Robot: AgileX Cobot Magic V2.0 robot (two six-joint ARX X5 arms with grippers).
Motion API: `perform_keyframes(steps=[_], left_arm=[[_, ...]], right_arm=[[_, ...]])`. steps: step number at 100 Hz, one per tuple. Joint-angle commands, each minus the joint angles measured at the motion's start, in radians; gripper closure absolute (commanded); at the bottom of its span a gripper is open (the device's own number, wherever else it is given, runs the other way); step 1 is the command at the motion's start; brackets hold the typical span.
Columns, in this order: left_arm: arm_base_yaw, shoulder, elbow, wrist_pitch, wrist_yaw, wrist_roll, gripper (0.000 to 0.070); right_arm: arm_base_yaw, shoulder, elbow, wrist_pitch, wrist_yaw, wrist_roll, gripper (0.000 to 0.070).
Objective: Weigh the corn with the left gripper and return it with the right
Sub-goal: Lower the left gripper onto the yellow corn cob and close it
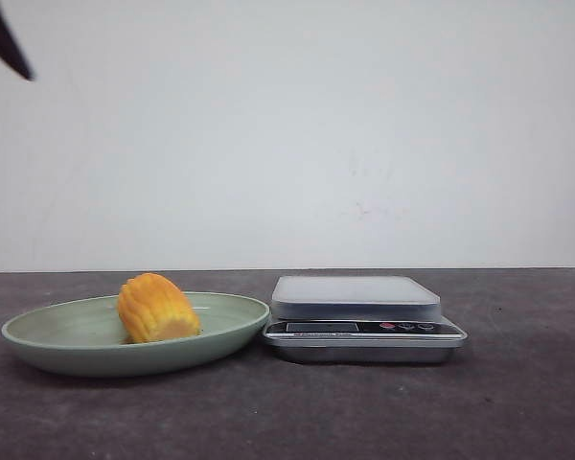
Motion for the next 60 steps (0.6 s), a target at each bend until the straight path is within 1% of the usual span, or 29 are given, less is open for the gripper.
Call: perform_keyframes(steps=[1,10,21,33,48,60], left_arm=[[-0.02,0.067,0.015,0.036,0.004,-0.045,0.0226],[-0.066,0.166,0.015,0.069,-0.001,-0.046,0.0226],[-0.124,0.291,0.015,0.099,-0.035,-0.047,0.0226],[-0.171,0.419,0.016,0.158,-0.044,-0.098,0.0225],[-0.222,0.536,0.021,0.219,-0.049,-0.103,0.0226],[-0.258,0.603,0.026,0.257,-0.078,-0.141,0.0226]], right_arm=[[0.004,0.006,0.011,0.009,0.004,-0.001,0.0],[0.004,0.006,0.011,0.004,0.005,-0.001,0.0],[0.004,0.006,0.011,-0.006,0.009,-0.001,0.0],[0.004,0.006,0.011,-0.02,0.034,-0.002,0.0],[0.004,0.006,0.011,-0.037,0.053,-0.001,0.0015],[0.004,0.006,0.011,-0.051,0.053,-0.001,0.0016]])
